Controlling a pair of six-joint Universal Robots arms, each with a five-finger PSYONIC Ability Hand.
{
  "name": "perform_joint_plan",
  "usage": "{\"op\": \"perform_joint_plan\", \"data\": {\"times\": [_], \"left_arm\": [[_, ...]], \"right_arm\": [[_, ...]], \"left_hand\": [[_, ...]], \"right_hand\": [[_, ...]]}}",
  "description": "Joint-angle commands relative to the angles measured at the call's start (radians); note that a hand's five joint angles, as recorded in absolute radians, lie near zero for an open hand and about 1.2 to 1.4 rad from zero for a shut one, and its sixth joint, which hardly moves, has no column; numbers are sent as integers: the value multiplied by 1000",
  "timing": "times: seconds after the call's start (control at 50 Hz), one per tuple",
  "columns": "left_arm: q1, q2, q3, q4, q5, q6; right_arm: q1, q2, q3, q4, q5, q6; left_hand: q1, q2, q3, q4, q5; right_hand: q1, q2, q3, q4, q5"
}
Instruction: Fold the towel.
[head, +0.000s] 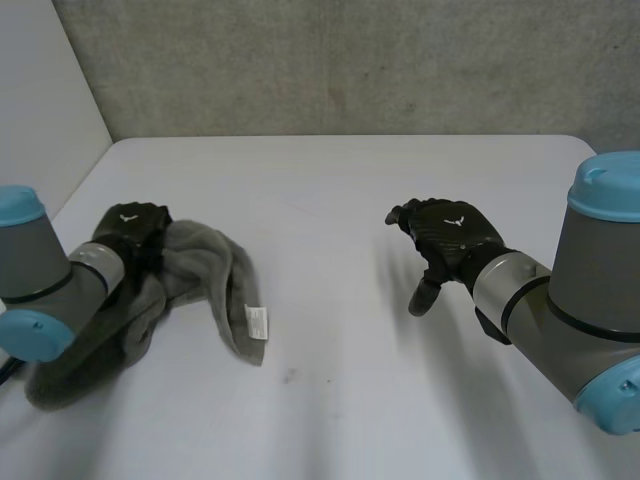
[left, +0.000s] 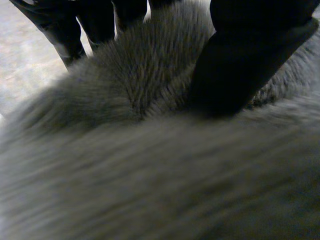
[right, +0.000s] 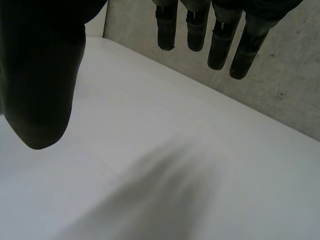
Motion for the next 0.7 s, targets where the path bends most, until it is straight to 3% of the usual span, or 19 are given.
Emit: {"op": "perform_joint_plan", "data": {"times": [0.02,0.06,0.08,0.12,0.14,0.18,0.3,0.38,0.4,0.42,0.46,0.5,0.64,0.7], "left_arm": [[-114,56,-21,-8,-4,-20],[-191,115,-67,-6,-4,-72],[-191,116,-67,-6,-4,-73],[-296,161,-88,-2,-4,-170],[-297,162,-88,-2,-4,-171],[-390,174,-93,3,-4,-259],[-521,128,-82,17,-5,-339],[-556,99,-85,12,-2,-344],[-568,96,-90,9,-1,-346],[-569,96,-90,9,-1,-346],[-582,103,-96,7,-2,-336],[-584,111,-96,1,-2,-335],[-556,212,-95,-43,-4,-336],[-483,260,-99,-77,-5,-330]], "right_arm": [[-12,-16,-10,0,2,-1],[-12,-24,-11,0,2,0],[-12,-33,-13,0,2,-1],[-12,-42,-14,0,2,-1],[-13,-51,-14,0,2,-1],[-19,-62,-17,0,2,-1],[-71,-90,-25,3,4,2],[-78,-91,-25,5,4,2],[-79,-91,-27,5,4,3],[-82,-91,-27,5,2,3],[-85,-93,-28,5,2,3],[-90,-93,-31,5,1,3],[-85,-91,-54,54,-4,2],[-85,-88,-68,83,-7,2]], "left_hand": [[335,335,337,335,341],[335,335,337,335,341],[335,335,337,335,341],[335,335,337,335,341],[335,335,337,335,341],[335,335,337,335,341],[335,335,337,335,341],[304,303,306,303,310],[-2,-2,0,-2,4],[-5,-5,-3,-5,1],[-706,-707,-704,-707,-701],[-829,-829,-827,-829,-823],[-844,-845,-843,-845,-839],[-844,-845,-843,-845,-839]], "right_hand": [[-47,-75,-67,-83,-57],[-47,-75,-67,-83,-57],[-47,-75,-67,-83,-57],[-47,-75,-67,-83,-57],[-47,-75,-67,-83,-57],[-47,-75,-67,-83,-57],[-47,-75,-67,-83,-57],[-47,-75,-67,-83,-57],[-47,-75,-67,-83,-57],[-47,-75,-67,-83,-57],[-47,-75,-67,-83,-57],[-47,-75,-67,-83,-57],[-47,-75,-67,-83,-57],[-47,-75,-67,-83,-57]]}}
